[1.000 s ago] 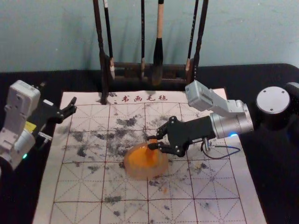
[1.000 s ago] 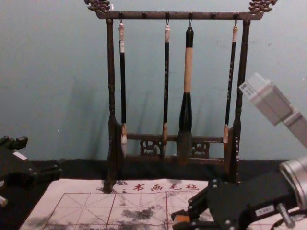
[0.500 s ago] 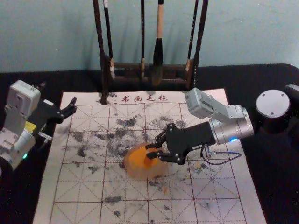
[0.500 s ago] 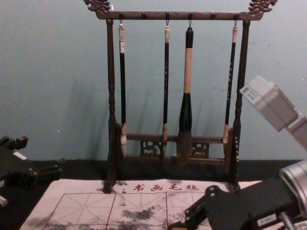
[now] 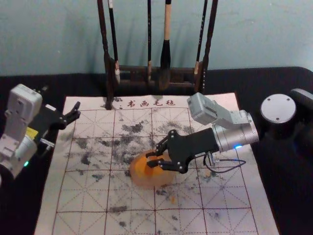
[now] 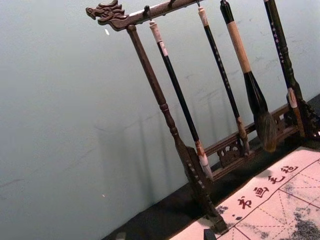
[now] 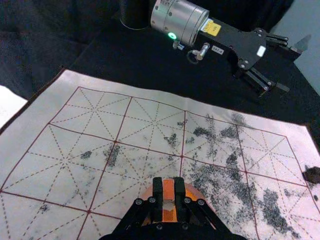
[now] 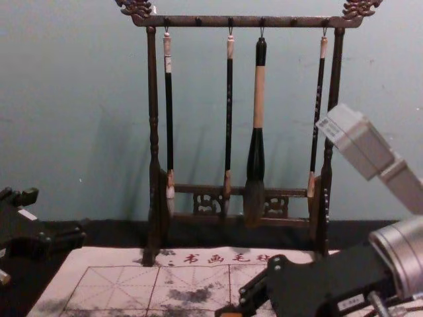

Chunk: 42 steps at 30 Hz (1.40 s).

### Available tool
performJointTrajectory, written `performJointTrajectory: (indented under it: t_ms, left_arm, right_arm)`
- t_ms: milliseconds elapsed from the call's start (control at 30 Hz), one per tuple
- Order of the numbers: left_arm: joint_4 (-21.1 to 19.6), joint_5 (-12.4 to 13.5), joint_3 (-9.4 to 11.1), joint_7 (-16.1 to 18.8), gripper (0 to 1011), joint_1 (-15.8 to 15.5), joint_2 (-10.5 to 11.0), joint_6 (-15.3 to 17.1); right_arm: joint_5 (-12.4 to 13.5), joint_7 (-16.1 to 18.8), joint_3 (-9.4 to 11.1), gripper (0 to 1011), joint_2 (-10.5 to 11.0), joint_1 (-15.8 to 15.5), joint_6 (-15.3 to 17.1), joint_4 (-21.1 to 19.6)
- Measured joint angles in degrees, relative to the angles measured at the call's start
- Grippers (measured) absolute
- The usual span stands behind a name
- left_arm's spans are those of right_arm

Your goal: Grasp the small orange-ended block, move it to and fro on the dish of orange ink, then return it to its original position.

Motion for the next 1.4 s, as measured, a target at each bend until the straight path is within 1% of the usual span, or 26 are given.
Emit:
performJointTrajectory:
  t_ms: [333,700,1033,1400]
  left_arm:
    - [0.0,0.0,0.0,0.0,1001,0.0,0.0,0.0]
    - [0.0,0.0,0.0,0.0,1001,0.0,0.0,0.0]
    - [0.0,0.0,0.0,0.0,1001,0.0,0.0,0.0]
    - [0.0,0.0,0.0,0.0,1001,0.0,0.0,0.0]
  right_arm:
    - [-0.3,0.1,-0.3,136,-2.4,1.5,-1.2,3.8]
    - [-0.9,-0.3,0.1,136,-3.5,2.5,-1.8,6.3]
    - [-1.4,-0.8,0.5,136,-3.6,2.7,-1.9,7.0]
    - [-2.0,-1.7,1.2,136,-2.3,2.3,-1.2,5.8]
